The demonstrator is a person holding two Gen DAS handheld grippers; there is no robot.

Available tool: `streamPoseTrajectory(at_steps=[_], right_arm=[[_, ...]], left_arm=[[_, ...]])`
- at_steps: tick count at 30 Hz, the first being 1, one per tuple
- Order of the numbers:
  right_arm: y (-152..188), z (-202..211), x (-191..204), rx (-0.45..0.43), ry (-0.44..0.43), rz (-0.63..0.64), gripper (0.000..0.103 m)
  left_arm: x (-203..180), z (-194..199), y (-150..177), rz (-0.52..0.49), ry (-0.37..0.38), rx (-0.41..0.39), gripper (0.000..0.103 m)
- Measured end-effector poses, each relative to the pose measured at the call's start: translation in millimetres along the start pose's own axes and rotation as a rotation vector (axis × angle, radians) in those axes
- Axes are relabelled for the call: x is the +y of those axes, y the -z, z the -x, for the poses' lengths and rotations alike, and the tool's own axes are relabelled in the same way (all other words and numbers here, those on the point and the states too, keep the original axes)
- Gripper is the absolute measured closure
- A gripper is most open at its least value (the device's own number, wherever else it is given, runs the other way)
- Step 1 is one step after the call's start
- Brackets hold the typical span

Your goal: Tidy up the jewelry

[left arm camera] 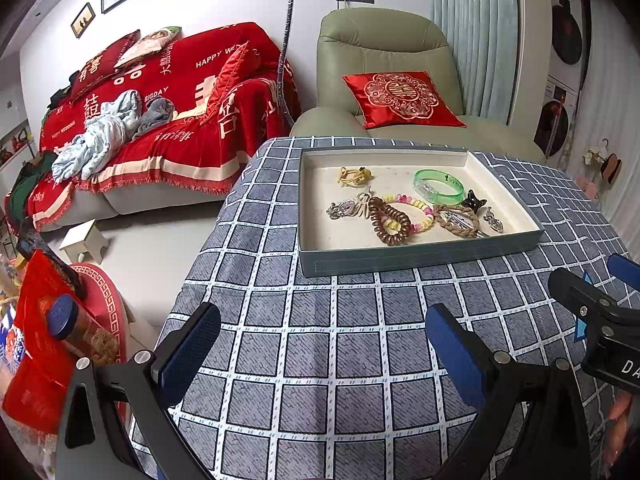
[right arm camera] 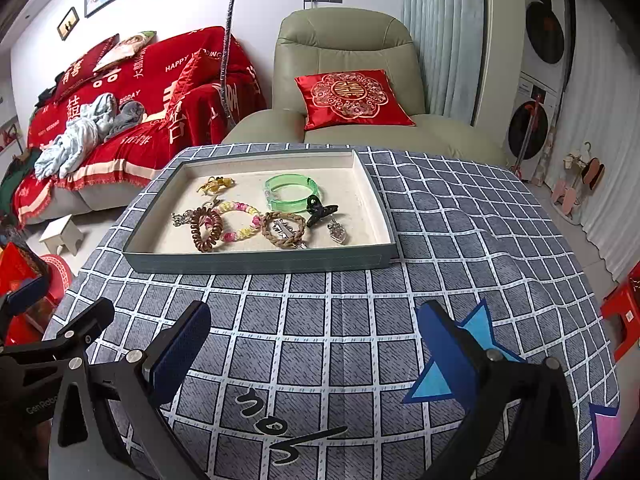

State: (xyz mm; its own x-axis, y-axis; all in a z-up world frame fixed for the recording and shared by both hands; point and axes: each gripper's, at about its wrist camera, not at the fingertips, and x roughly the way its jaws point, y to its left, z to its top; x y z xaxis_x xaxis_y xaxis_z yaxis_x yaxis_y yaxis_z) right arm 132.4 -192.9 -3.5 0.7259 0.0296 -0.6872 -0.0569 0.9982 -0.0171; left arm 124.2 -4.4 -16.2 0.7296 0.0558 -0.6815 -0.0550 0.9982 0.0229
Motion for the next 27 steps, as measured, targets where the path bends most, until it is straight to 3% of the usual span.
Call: streamPoseTrajectory(at_steps=[27], right_arm=[[-0.3, 0.3, 1.0, -0.003, 0.0, 0.0, 0.0]], left_arm=[[-0.1, -1.2, 1.9, 0.005, 0.002, 0.005, 0.0]])
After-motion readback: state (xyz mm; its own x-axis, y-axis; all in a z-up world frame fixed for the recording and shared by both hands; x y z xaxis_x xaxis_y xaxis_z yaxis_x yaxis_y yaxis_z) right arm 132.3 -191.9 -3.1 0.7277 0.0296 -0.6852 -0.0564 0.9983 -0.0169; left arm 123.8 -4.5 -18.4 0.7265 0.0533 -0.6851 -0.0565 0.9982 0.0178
